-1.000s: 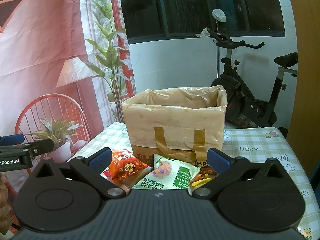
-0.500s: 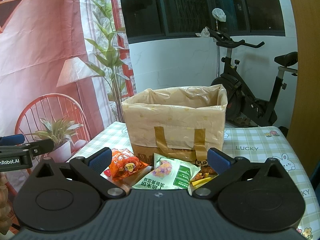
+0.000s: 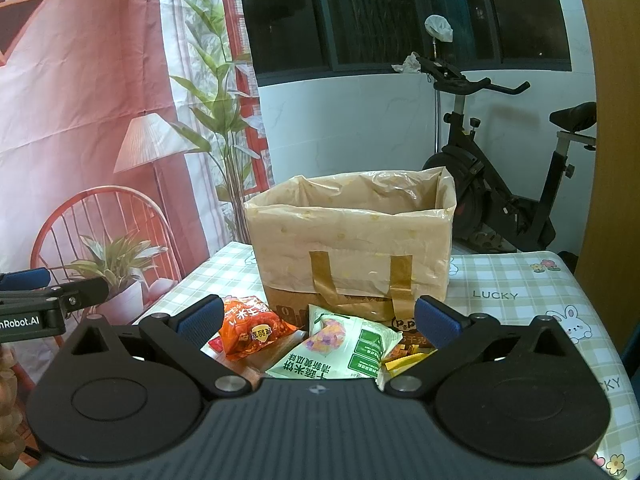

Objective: Organize snacks

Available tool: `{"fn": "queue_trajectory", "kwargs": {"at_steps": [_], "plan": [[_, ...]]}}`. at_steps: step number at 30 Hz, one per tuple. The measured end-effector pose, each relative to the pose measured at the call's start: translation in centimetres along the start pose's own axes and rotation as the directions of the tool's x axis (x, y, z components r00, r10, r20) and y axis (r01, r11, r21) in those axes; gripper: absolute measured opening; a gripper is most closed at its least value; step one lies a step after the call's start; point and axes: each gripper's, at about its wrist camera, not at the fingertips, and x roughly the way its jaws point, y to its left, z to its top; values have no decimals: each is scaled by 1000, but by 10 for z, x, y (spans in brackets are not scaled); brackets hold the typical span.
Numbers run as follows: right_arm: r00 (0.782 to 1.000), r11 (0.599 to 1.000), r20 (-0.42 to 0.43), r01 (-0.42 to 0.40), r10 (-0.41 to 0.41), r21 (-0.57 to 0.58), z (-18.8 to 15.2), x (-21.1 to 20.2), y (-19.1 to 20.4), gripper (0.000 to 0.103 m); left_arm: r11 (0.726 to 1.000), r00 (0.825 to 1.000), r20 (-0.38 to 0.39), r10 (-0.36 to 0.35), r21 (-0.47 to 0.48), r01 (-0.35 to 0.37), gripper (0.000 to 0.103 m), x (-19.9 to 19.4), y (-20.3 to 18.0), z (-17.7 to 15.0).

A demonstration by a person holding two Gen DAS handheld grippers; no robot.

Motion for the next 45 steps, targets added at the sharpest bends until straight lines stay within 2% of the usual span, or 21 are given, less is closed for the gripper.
{"fn": "queue_trajectory", "kwargs": {"at_steps": [22,26,31,33,39,45], "plan": [[1000,1000,-1,0,0,1,0,0,-1,103,1000,1000,-11,-2,-20,2,102,5,4,-2],[1000,1000,7,-4,4,3,-2,0,0,103,999,999,17,28,-36,-27,102,10,9,-6],[996,998,70,-51,48,34,-18,7,-7,103,993,990,105,93,-84,-85,102,22,19,-16],[996,998,75,-42,39,41,-26,16,-14,103,990,988,108,110,-105,-99,102,31,22,-23],[1000,999,-2,13,-13,46,-56,43,-25,103,979,998,37,48,-200,-39,102,55,31,-46],[993,1000,-122,0,3,19,-84,70,-19,103,985,999,-21,28,-168,-31,102,65,28,-64]]}}
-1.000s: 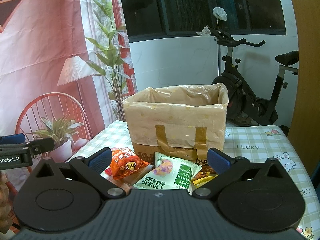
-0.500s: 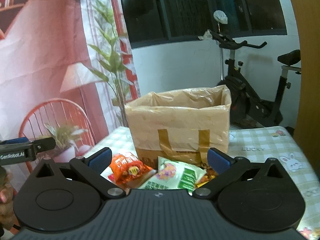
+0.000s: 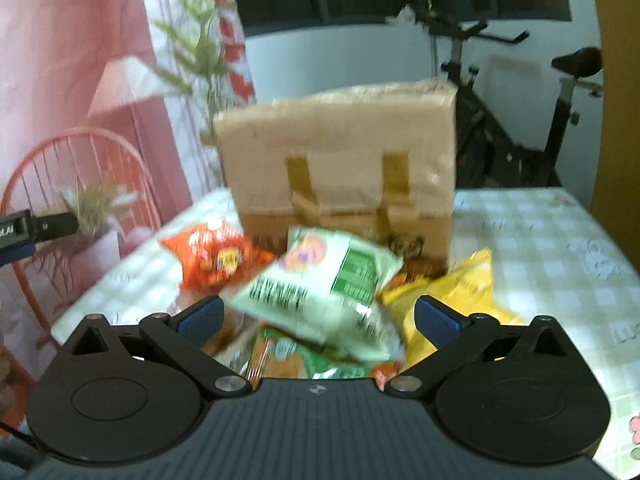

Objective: Organize snacks
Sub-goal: 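Lower the right tool toward the green-and-red corn snack bag while the left tool approaches the orange chip bag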

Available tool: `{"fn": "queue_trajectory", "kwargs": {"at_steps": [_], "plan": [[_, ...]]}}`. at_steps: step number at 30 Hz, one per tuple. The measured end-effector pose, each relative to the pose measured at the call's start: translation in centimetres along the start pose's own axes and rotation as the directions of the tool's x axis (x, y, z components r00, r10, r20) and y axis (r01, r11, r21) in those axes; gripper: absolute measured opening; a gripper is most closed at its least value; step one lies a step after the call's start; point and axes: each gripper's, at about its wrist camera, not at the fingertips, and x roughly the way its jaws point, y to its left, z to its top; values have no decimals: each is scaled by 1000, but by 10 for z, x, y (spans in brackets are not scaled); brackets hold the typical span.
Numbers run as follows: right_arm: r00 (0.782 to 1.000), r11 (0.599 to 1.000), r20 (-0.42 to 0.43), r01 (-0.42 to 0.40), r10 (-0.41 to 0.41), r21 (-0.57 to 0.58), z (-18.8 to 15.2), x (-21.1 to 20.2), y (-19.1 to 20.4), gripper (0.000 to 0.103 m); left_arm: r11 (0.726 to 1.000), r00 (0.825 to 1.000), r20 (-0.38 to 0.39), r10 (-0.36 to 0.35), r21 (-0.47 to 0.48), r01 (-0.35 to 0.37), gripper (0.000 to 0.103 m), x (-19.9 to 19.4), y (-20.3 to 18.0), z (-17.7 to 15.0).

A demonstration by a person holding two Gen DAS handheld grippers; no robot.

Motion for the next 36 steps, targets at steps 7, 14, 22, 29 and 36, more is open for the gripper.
{"fn": "queue_trajectory", "kwargs": {"at_steps": [7,14,22,29,36], "plan": [[998,1000,-59,27,-27,-3,-11,10,-3,103,1000,1000,-22,5,-2,-5,102,2,3,-5],[985,998,-170,44,-37,41,-25,23,-15,101,1000,999,-41,-6,13,6,101,5,0,-7],[974,993,-227,18,8,112,-36,37,-27,101,1000,997,-73,-13,24,15,101,11,-2,-12],[968,990,-245,-11,46,142,-43,49,-31,100,999,996,-92,-19,38,23,101,15,-5,-17],[971,989,-235,-17,52,148,-46,53,-32,101,999,994,-105,-24,40,28,100,18,-7,-19]]}}
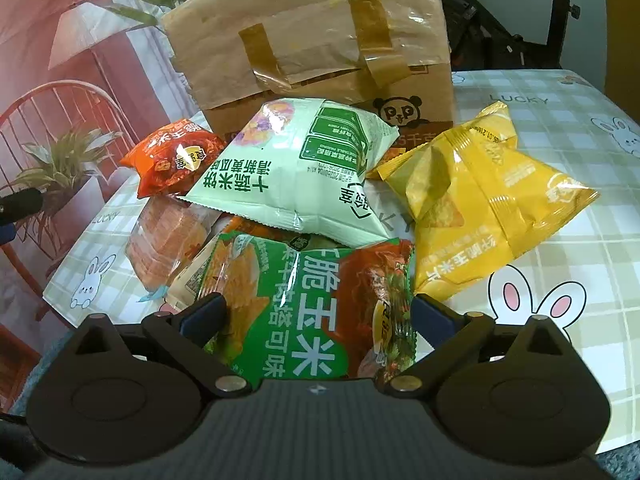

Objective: Organize snacks
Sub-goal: 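Lower the right tool toward the green-and-red corn snack bag while the left tool approaches the orange chip bag, then close the right tool on the green-and-red corn bag while the left tool grasps the orange chip bag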

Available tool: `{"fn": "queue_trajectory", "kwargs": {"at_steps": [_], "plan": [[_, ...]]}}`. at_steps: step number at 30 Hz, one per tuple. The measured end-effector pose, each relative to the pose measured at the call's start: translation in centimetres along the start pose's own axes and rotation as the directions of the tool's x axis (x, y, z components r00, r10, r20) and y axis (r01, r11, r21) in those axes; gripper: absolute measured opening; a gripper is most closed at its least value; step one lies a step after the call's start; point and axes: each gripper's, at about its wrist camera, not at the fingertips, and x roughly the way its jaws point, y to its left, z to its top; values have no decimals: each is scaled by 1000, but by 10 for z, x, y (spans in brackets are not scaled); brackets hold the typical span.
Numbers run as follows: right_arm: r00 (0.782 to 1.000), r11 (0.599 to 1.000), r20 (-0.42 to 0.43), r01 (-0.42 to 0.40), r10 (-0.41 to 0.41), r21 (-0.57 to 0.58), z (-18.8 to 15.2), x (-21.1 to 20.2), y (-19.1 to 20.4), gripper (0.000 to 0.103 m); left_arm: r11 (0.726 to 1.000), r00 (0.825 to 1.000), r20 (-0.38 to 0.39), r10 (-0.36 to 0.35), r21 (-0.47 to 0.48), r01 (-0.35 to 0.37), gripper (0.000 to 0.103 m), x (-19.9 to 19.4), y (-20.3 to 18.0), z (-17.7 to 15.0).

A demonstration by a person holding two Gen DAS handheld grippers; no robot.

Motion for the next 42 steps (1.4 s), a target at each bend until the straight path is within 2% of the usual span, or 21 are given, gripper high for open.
{"fn": "queue_trajectory", "kwargs": {"at_steps": [19,23,27,30,33,42], "plan": [[1000,1000,-12,-8,8,11,0,6,-2,103,1000,1000,-14,-2,1,2,98,4,-1,-3],[995,1000,-101,22,-22,-5,-4,20,0,103,1000,1000,-16,-2,0,2,98,4,-1,-3],[997,1000,-78,11,-11,-6,-4,17,0,101,1000,1000,-23,-3,-2,3,98,5,-1,-4],[999,1000,-38,12,-13,-11,-2,8,1,95,1000,1000,-25,-3,-4,3,98,5,0,-4],[1000,1000,-9,13,-13,-29,0,2,5,94,1000,1000,-27,-3,-4,2,98,6,0,-4],[1000,999,-18,1,-2,-39,1,-4,10,94,1000,1000,-29,-1,-7,1,98,6,0,-5]]}}
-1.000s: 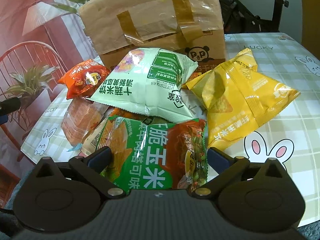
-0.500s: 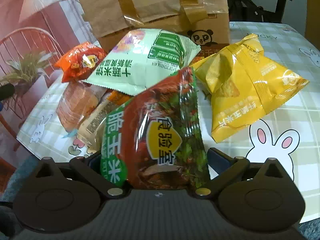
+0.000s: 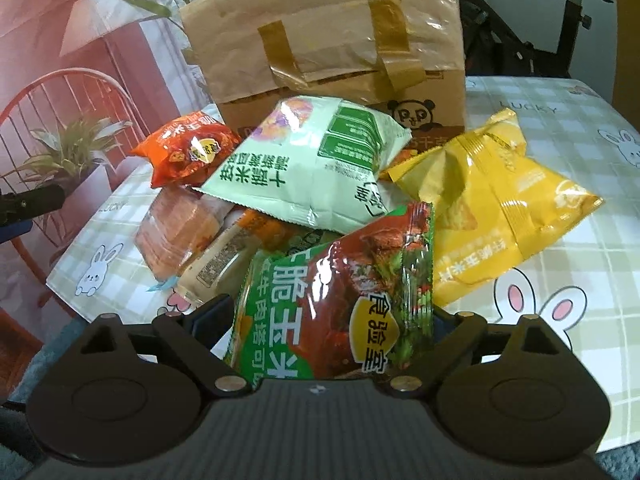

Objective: Organize snacks
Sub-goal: 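Close the right tool on the green-and-red corn bag while the left tool grasps the orange chip bag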

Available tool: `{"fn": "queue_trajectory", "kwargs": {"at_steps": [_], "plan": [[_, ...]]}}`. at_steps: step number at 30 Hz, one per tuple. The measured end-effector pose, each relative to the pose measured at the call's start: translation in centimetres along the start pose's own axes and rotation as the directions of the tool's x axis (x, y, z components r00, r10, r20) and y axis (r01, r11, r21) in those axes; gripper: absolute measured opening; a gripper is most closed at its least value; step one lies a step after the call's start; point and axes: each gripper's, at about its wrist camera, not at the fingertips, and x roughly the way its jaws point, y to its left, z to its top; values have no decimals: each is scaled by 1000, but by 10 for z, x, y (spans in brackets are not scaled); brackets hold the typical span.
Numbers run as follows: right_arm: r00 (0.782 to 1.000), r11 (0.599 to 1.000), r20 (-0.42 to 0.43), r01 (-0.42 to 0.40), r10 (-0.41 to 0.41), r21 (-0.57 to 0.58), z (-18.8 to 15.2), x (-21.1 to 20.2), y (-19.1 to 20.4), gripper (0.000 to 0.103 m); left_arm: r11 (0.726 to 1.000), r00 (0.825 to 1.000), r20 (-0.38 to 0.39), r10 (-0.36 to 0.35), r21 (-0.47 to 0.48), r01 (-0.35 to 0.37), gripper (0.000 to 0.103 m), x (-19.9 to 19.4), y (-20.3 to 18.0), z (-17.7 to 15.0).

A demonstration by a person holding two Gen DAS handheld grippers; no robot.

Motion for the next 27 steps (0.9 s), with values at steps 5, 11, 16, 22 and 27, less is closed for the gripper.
{"fn": "queue_trajectory", "kwargs": {"at_steps": [5,11,16,22,27], "plan": [[999,1000,-40,10,-9,22,-1,-1,-2,94,1000,1000,-6,-1,1,1,98,1,0,0],[999,1000,-39,-6,7,9,-2,-5,-2,84,1000,1000,-16,-3,3,3,98,4,1,-2],[999,999,18,-42,42,-11,1,-15,2,76,1000,999,-30,-14,5,14,98,7,1,-3],[986,996,146,-66,75,-68,9,-37,11,75,999,998,-59,-35,7,36,97,14,0,-6],[973,996,214,-70,82,-63,16,-47,6,75,995,993,-83,-83,52,88,97,27,-4,-3]]}}
